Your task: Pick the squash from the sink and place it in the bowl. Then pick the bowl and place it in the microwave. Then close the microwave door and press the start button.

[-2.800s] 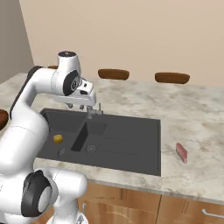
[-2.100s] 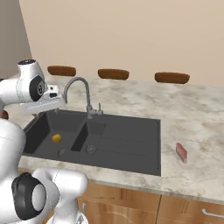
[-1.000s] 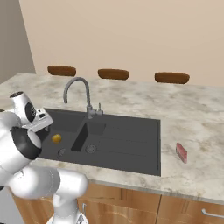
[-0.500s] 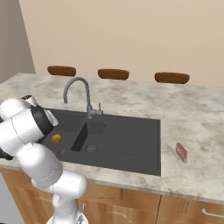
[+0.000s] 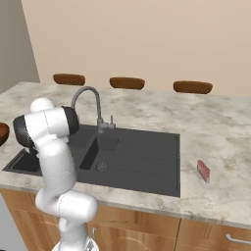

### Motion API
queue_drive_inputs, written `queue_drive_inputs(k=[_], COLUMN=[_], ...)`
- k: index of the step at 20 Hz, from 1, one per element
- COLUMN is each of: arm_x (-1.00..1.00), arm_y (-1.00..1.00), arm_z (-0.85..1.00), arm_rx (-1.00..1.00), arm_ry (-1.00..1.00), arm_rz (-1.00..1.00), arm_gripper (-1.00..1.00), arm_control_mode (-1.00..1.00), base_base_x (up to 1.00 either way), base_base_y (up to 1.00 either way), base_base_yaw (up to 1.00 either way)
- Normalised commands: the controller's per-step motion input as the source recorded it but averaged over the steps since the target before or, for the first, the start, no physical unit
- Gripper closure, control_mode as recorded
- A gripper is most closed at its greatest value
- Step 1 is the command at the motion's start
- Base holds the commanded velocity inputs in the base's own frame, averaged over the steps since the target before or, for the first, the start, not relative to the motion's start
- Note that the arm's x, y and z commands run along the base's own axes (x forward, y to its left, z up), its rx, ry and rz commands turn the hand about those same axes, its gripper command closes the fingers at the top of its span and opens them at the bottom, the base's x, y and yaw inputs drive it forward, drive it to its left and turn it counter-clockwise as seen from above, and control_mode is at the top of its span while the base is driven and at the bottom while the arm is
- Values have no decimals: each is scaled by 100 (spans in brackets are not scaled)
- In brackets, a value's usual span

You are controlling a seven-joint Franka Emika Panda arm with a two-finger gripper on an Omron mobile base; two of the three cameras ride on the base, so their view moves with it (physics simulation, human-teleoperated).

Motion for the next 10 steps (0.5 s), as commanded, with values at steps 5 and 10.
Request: queue_drive_inputs(k=[5,10], arm_x=[64,62], arm_y=[27,26], arm_z=[-28,-42], arm_rx=[0,0], arm_ry=[-5,-1], arm_rz=[3,2], arm_gripper=[-100,-100], arm_control_mode=[-100,-100], base_base_x=[0,0], base_base_y=[0,0], base_base_yaw=[0,0])
